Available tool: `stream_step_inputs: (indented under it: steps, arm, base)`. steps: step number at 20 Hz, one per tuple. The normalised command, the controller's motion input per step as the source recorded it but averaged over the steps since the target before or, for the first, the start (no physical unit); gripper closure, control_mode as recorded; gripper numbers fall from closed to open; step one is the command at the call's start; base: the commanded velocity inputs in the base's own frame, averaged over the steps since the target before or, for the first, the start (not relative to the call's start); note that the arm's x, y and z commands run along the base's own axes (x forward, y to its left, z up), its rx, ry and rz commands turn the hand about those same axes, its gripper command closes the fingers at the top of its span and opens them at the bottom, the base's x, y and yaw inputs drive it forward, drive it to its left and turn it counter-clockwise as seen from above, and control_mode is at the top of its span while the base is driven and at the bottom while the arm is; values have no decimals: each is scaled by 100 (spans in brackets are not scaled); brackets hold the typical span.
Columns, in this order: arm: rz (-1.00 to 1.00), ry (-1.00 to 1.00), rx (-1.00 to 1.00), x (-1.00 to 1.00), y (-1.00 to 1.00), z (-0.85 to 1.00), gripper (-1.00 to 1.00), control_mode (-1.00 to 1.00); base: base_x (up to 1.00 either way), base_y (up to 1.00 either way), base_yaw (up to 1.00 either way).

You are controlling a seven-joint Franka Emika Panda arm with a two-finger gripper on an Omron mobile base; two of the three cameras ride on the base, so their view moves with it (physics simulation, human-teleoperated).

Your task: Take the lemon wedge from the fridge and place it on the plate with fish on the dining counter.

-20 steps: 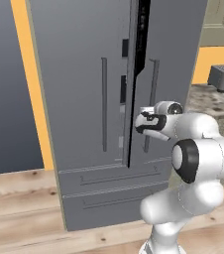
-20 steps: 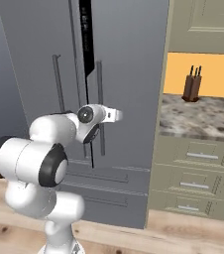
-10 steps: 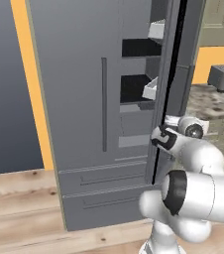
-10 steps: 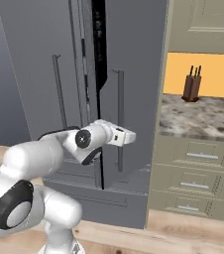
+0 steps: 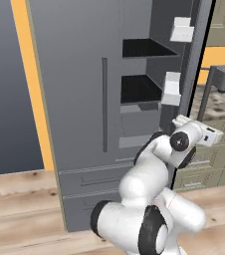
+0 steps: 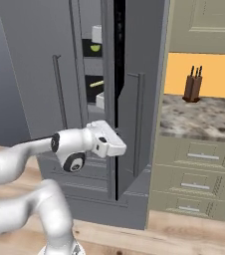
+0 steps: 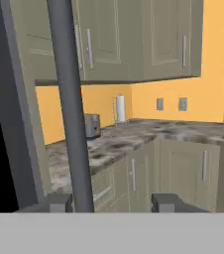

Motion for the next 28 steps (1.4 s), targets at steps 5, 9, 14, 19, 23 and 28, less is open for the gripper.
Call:
stream_step_inputs:
  steps: [5,9,14,19,23,28]
  arm:
    - [-42,-12,0,-57,100,99,-100,-100]
    - [-37,0,-1,-4,100,94,-100,-100]
    - [-17,13,-6,65,48,23,-100,-100]
    - [0,29,0,92,0,0,-100,-100]
    - [-1,31,1,94,-6,0,-100,-100]
    - [-8,24,6,40,-66,0,-100,-100]
  base:
    - [0,0,0]
    - [0,0,0]
    - [0,0,0]
    - [0,0,0]
    - [0,0,0]
    - [0,0,0]
